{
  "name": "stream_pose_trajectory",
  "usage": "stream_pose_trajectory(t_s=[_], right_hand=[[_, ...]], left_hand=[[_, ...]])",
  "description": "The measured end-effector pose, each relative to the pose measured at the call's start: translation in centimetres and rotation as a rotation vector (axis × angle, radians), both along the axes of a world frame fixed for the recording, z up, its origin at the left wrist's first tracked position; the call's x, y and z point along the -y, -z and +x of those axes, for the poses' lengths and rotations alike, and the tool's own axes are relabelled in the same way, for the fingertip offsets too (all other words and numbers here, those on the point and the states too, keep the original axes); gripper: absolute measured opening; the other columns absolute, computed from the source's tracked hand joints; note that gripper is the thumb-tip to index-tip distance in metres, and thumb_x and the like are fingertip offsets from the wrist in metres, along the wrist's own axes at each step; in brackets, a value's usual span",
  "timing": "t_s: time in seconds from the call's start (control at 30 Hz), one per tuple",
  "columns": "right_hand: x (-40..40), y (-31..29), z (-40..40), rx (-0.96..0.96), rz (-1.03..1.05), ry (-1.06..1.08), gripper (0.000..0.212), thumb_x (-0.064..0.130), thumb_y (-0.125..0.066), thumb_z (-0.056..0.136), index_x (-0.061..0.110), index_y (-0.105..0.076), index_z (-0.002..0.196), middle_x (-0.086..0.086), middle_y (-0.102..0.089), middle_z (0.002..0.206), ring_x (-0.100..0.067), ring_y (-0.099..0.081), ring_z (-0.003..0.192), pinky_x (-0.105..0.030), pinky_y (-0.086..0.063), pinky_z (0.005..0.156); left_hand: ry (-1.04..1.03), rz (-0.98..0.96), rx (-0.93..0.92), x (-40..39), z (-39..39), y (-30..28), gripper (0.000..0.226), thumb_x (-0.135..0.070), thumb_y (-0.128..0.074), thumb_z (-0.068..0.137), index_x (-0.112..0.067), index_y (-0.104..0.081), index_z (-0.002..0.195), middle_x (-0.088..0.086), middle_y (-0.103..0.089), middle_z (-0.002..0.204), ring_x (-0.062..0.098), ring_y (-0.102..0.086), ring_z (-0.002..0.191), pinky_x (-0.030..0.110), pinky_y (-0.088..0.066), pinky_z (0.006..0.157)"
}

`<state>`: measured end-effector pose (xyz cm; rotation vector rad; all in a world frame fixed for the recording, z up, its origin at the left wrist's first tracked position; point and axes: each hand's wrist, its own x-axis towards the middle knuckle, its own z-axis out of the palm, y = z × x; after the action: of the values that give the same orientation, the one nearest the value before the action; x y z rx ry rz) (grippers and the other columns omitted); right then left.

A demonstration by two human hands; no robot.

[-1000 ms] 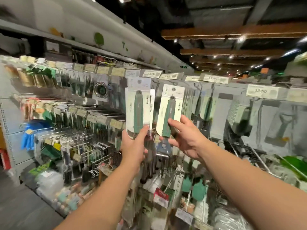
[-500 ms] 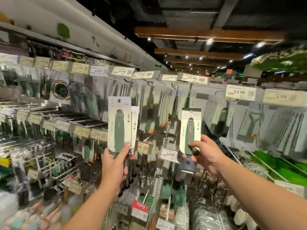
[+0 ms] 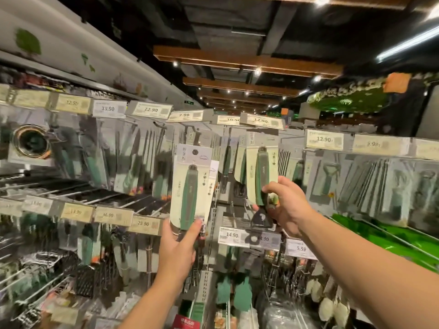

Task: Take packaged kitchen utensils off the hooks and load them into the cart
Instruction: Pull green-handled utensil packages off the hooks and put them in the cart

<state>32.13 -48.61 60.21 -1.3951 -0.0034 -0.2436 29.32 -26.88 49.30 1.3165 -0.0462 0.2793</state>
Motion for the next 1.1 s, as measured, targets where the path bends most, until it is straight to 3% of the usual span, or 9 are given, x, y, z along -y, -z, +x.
stream_pose_trajectory(t_s=[0.1, 0.2, 0.3, 0.43, 0.6, 0.73, 0.9, 1.0, 1.1], right_hand=[[-0.3, -0.6, 0.0, 0.036, 0.019, 0.016, 0.009, -0.003, -0.06, 0.093, 0.004, -0.058, 0.097, -0.019, -0.07, 0.109, -0.034, -0.072, 0.075, -0.054, -0.063, 0.076], [-0.3, -1.1, 0.5, 0.02, 0.021, 0.035, 0.011, -0.002, -0.062, 0.092, 0.007, -0.059, 0.099, -0.02, -0.068, 0.112, -0.038, -0.071, 0.082, -0.063, -0.057, 0.088], [-0.3, -1.1, 1.0, 0.0, 0.002, 0.013, 0.011, -0.002, -0.062, 0.094, 0.0, -0.06, 0.104, -0.02, -0.071, 0.108, -0.034, -0.074, 0.077, -0.059, -0.061, 0.079], [-0.9, -0.8, 1.8, 0.011, 0.018, 0.053, 0.021, -0.002, -0.064, 0.094, 0.006, -0.06, 0.114, -0.018, -0.071, 0.111, -0.03, -0.077, 0.077, -0.053, -0.063, 0.075], [-1.5, 0.1, 3.1, 0.014, 0.065, 0.161, 0.041, -0.002, -0.072, 0.089, 0.02, -0.044, 0.108, -0.024, -0.059, 0.117, -0.04, -0.074, 0.078, -0.057, -0.062, 0.078], [-1.7, 0.8, 3.8, 0.031, 0.048, 0.191, 0.028, 0.002, -0.072, 0.091, 0.012, -0.047, 0.097, -0.025, -0.065, 0.109, -0.034, -0.076, 0.07, -0.057, -0.061, 0.079], [-1.9, 0.4, 6.3, -0.014, -0.044, 0.278, 0.015, 0.003, -0.079, 0.085, 0.004, -0.068, 0.094, -0.015, -0.072, 0.097, -0.034, -0.075, 0.087, -0.055, -0.061, 0.084], [-1.6, 0.2, 8.3, -0.087, -0.103, 0.274, 0.016, -0.005, -0.067, 0.091, 0.01, -0.066, 0.096, -0.012, -0.071, 0.098, -0.028, -0.072, 0.088, -0.042, -0.063, 0.079], [-1.3, 0.2, 10.6, -0.138, -0.046, 0.233, 0.024, -0.008, -0.051, 0.098, 0.013, -0.063, 0.099, -0.014, -0.071, 0.102, -0.027, -0.072, 0.09, -0.044, -0.06, 0.089]], left_hand=[[0.027, -0.039, 0.001, 0.2, 0.4, -0.3, 0.045, -0.045, -0.071, 0.093, -0.037, -0.041, 0.126, -0.005, -0.065, 0.124, 0.042, -0.058, 0.126, 0.049, -0.052, 0.1], [0.048, -0.03, 0.018, 0.6, 0.8, -0.4, 0.068, -0.044, -0.069, 0.094, -0.027, -0.038, 0.152, -0.003, -0.057, 0.133, 0.027, -0.055, 0.119, 0.03, -0.049, 0.08], [0.084, -0.034, 0.03, 0.8, 0.8, -0.9, 0.096, -0.065, -0.072, 0.075, -0.031, -0.033, 0.157, 0.002, -0.058, 0.144, 0.05, -0.054, 0.133, 0.055, -0.055, 0.1], [0.097, -0.053, 0.06, 0.7, 1.2, -0.8, 0.102, -0.066, -0.072, 0.072, -0.032, -0.03, 0.159, -0.007, -0.054, 0.147, 0.041, -0.056, 0.135, 0.051, -0.055, 0.1], [0.107, -0.056, 0.055, 0.3, 2.0, -0.5, 0.063, -0.058, -0.072, 0.075, -0.04, -0.048, 0.13, -0.016, -0.066, 0.123, 0.01, -0.056, 0.075, 0.02, -0.048, 0.054], [0.072, -0.06, 0.077, -0.3, 2.7, -0.5, 0.06, -0.057, -0.074, 0.078, -0.039, -0.055, 0.131, -0.008, -0.072, 0.124, 0.043, -0.067, 0.087, 0.048, -0.062, 0.071], [0.091, -0.056, 0.068, -0.4, 3.4, -0.7, 0.027, -0.037, -0.07, 0.096, -0.046, -0.047, 0.107, -0.013, -0.069, 0.105, 0.006, -0.052, 0.05, 0.015, -0.039, 0.039], [0.096, -0.104, 0.06, -0.4, 4.4, -0.6, 0.03, -0.038, -0.072, 0.095, -0.039, -0.058, 0.121, 0.005, -0.076, 0.115, 0.012, -0.042, 0.049, 0.021, -0.034, 0.037], [0.067, -0.119, 0.05, -0.2, 5.0, -0.8, 0.033, -0.041, -0.073, 0.093, -0.045, -0.055, 0.121, -0.008, -0.074, 0.112, 0.012, -0.04, 0.052, 0.022, -0.035, 0.041]])
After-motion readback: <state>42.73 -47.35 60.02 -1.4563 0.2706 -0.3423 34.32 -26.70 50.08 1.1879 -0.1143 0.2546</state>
